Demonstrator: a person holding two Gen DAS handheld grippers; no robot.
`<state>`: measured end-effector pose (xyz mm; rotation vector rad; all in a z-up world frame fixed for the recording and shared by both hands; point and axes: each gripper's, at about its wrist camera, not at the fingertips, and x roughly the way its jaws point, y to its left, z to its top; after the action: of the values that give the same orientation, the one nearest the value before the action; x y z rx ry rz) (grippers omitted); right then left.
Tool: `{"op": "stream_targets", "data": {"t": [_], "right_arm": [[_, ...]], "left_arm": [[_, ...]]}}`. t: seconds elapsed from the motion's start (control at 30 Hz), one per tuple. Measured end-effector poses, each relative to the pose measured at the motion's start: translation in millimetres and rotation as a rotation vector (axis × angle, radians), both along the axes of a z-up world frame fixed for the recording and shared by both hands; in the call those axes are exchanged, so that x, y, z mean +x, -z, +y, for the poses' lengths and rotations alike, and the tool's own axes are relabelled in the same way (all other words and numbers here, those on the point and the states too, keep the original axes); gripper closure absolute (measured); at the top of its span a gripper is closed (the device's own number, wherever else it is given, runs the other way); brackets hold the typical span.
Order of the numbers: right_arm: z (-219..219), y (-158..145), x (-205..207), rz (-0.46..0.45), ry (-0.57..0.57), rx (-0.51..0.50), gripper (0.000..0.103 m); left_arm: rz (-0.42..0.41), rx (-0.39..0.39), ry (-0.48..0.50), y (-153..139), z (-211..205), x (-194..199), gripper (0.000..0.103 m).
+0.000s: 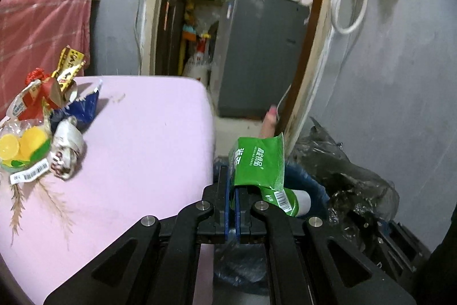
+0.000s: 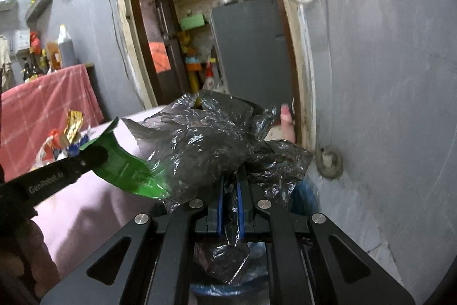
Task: Collect trash
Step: 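Carry both items over the blue bin and open both grippers to drop them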
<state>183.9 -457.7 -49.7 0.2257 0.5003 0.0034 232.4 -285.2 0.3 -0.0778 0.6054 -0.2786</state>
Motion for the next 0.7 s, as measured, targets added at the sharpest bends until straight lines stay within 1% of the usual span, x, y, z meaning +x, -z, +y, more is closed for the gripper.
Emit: {"op": "stream_targets", "data": {"t": [0.1, 0.23, 0.3, 0.33, 0.37, 0.43, 0.47, 0.53, 0.6, 0.67, 0.7], "right_arm": [[-4, 10, 3, 0.037, -0.004, 0.026, 0.097], [-8, 17, 6, 0.068, -0.003, 0.054, 0.096], [-10, 20, 8, 0.090, -0.001, 0.068, 0.095], [-11, 20, 9, 0.099, 0.002, 0.074, 0.092], [-11, 20, 10, 0.104, 0.006, 0.077, 0.082], [-12, 18, 8, 0.098, 0.019, 0.084, 0.068], [-13, 17, 7, 0.096, 0.022, 0.089, 0.066], [-15, 15, 11, 0.095, 0.023, 0.096, 0.064], [-15, 11, 10, 0.083, 0.027, 0.097, 0.059], [-16, 8, 10, 0.070, 0.030, 0.103, 0.054], [-16, 6, 9, 0.063, 0.032, 0.102, 0.054]], "left_arm": [[0.040, 0.020, 0.011, 9, -3, 6, 0.101], [0.081, 0.026, 0.024, 20, -3, 11, 0.098], [0.098, 0.034, 0.029, 25, -5, 11, 0.096], [0.113, 0.040, 0.035, 28, -4, 12, 0.095], [0.124, 0.038, 0.041, 30, -3, 13, 0.094], [0.156, 0.019, 0.049, 32, 1, 16, 0.093], [0.161, 0.011, 0.050, 32, 3, 17, 0.089], [0.167, -0.009, 0.063, 29, 5, 17, 0.085], [0.164, -0.017, 0.070, 26, 7, 16, 0.083], [0.150, -0.037, 0.092, 20, 9, 13, 0.070], [0.137, -0.047, 0.099, 17, 9, 12, 0.068]]}}
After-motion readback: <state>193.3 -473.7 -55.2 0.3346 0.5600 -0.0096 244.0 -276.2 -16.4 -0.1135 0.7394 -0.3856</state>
